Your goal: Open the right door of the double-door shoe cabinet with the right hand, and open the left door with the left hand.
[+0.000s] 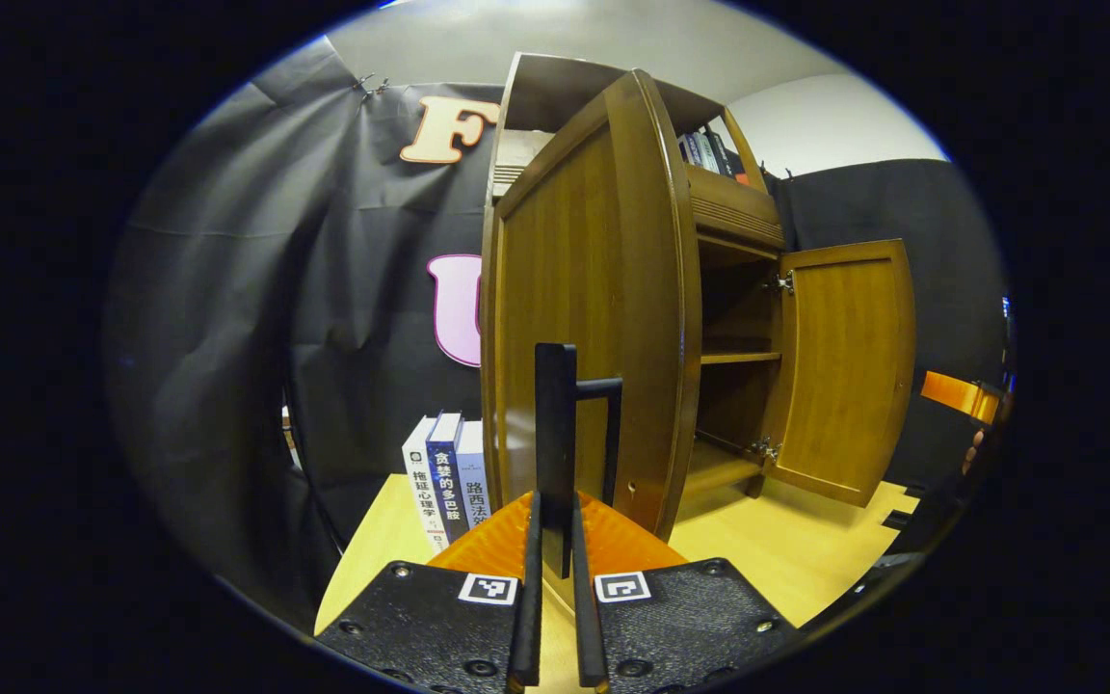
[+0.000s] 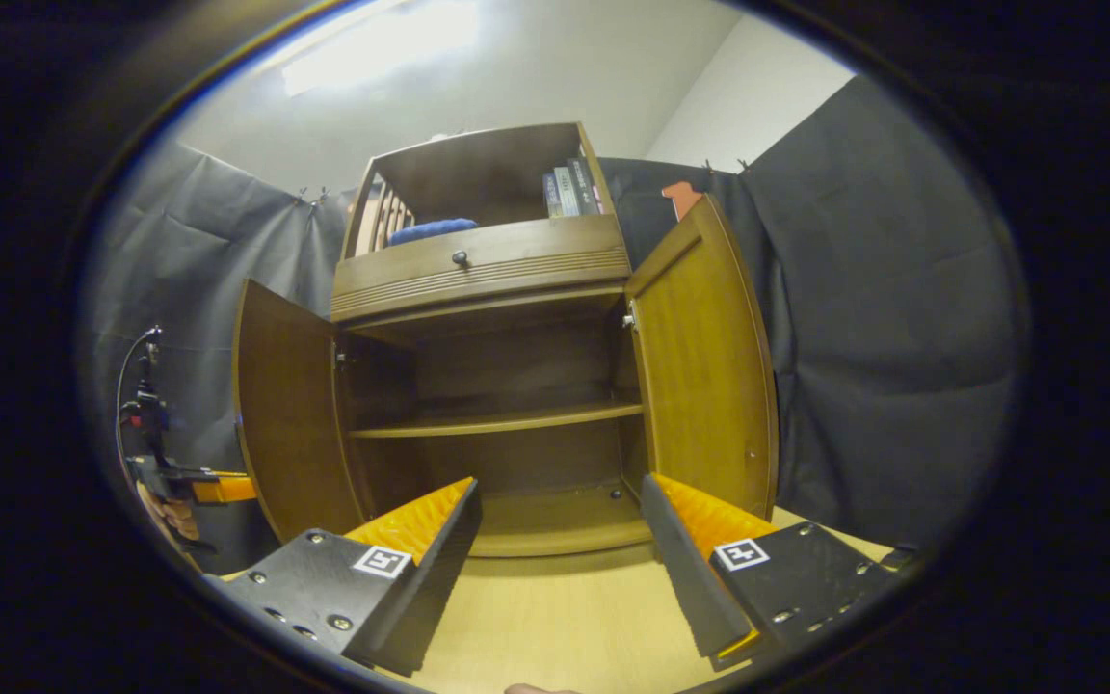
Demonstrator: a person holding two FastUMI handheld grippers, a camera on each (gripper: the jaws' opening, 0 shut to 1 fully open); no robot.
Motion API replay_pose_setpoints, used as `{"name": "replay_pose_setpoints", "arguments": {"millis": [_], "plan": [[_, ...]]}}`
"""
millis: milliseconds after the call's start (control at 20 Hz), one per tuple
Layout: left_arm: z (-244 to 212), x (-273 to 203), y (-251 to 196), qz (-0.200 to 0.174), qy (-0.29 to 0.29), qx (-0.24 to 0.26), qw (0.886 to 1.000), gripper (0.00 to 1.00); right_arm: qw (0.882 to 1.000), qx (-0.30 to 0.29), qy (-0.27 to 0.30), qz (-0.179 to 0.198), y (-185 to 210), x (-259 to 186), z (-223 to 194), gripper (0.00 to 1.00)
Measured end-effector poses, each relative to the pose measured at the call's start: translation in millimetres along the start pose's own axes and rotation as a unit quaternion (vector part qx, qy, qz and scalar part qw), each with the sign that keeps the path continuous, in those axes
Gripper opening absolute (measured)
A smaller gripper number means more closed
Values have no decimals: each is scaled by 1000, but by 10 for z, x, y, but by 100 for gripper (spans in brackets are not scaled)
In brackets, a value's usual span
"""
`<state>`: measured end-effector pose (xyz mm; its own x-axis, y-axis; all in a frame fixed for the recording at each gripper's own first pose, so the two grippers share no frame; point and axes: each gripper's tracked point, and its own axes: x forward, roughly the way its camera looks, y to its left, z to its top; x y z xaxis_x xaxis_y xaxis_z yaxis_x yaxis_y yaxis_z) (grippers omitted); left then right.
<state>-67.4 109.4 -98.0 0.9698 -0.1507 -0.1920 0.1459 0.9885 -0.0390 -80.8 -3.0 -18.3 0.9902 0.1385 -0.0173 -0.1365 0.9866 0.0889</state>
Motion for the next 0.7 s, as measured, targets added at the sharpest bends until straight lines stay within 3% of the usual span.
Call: {"name": "replay_pose_setpoints", "arguments": {"millis": [250,300,350,400,550,600,650,700], "plan": [[51,-73,531,76,-11,14,997,16,1000,-2,4,7,17,-7,-8,98],[42,-76,583,73,-16,13,997,16,1000,-2,5,8,21,-3,-8,98],[40,-64,557,63,-16,9,998,0,1000,-2,6,8,19,-12,-17,98],[26,-87,553,56,-16,10,998,7,1000,-2,8,9,22,-16,-21,98],[45,-154,563,46,-29,34,998,2,1000,-1,13,10,23,-23,-28,98],[46,-181,558,43,-32,34,998,4,1000,1,16,6,12,-20,-26,98],[42,-218,558,41,-35,31,998,12,1000,4,17,1,15,-38,-34,98],[37,-248,571,45,-37,23,998,12,1000,6,16,-3,15,-51,-32,98]]}}
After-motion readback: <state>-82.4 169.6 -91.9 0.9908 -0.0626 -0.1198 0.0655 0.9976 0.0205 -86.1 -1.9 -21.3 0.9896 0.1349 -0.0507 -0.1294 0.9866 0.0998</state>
